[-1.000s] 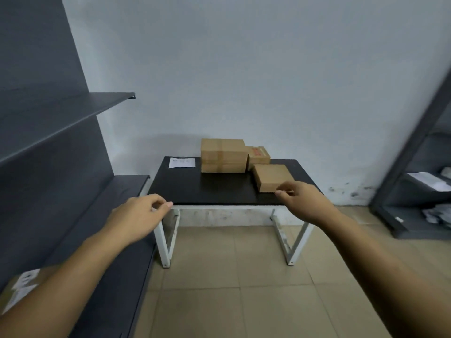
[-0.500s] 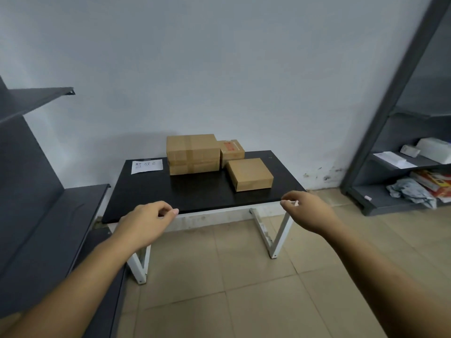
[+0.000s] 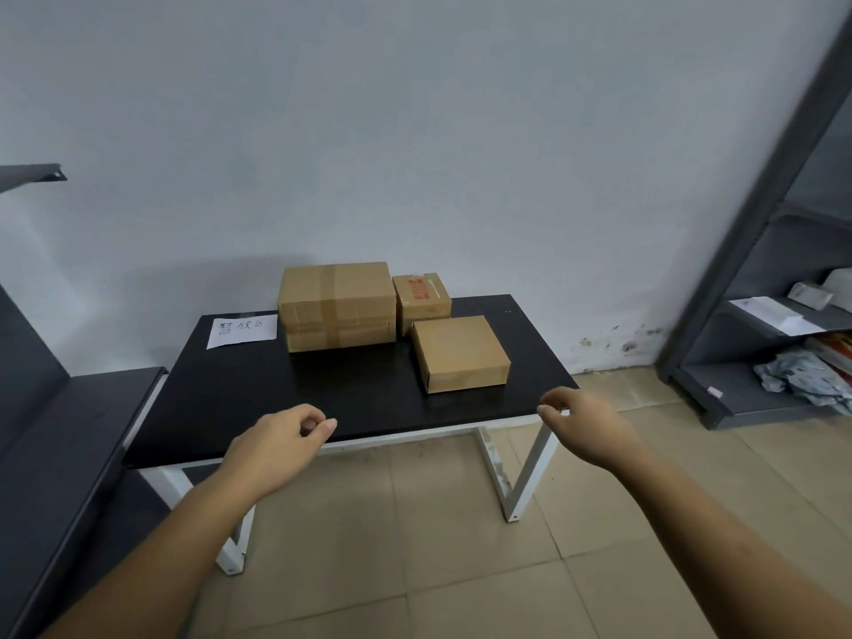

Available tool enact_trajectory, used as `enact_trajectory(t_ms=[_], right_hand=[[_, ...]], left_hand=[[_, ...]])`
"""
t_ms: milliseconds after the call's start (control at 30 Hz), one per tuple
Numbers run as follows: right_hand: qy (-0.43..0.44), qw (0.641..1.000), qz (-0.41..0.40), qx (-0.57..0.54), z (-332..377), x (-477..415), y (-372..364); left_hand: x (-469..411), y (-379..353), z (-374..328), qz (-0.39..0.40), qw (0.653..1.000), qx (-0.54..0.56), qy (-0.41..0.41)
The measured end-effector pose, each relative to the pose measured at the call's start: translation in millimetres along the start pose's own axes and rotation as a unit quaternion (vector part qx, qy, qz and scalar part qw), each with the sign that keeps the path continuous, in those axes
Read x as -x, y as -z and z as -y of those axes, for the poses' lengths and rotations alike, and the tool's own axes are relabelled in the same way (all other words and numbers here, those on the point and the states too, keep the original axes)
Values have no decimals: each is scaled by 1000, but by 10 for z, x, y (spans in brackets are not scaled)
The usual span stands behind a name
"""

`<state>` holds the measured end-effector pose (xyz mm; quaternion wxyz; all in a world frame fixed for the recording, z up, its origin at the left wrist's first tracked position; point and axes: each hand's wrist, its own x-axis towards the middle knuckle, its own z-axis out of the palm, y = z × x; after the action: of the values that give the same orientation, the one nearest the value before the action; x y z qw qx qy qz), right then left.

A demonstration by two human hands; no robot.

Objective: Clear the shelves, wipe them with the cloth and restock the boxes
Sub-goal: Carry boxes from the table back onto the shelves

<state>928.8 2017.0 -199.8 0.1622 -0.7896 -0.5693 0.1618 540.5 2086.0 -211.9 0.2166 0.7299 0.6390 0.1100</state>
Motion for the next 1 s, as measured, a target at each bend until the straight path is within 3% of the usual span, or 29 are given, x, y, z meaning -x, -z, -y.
enact_trajectory(t_ms=[1000], right_hand=[[-128,990,52,-22,-373,-3168,-236]], left_hand=[[-3454,-791,-386,133,989,54,21]])
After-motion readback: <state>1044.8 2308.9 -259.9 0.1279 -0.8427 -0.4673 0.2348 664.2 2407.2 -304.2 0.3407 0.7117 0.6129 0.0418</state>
